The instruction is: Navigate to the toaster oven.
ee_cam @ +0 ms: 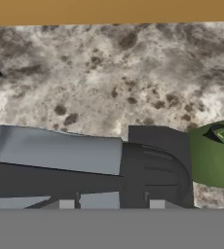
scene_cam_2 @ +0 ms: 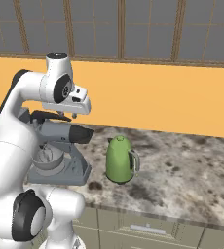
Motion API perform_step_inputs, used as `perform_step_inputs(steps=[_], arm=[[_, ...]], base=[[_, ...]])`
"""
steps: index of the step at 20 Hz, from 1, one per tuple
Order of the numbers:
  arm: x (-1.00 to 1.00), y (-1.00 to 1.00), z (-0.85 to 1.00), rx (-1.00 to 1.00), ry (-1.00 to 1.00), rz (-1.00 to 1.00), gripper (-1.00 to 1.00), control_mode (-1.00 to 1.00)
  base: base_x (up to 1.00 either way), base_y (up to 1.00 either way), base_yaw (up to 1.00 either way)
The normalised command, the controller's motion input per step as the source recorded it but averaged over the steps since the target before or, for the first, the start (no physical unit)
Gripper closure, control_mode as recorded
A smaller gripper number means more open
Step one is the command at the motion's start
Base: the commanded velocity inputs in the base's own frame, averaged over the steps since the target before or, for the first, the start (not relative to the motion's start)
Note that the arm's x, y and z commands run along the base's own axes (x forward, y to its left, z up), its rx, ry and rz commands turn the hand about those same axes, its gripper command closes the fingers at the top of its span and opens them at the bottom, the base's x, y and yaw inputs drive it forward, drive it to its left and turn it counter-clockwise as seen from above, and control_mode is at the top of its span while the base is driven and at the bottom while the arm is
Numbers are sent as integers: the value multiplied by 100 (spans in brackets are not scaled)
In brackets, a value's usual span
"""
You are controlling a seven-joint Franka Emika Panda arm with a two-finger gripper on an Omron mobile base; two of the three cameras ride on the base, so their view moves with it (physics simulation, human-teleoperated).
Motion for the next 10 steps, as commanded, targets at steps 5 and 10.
perform_step_inputs(steps=[5,10], arm=[[0,0,0,0,0,0,-100,100],[0,0,0,0,0,0,-100,100]], base=[[-3,0,0],[-61,0,0]])
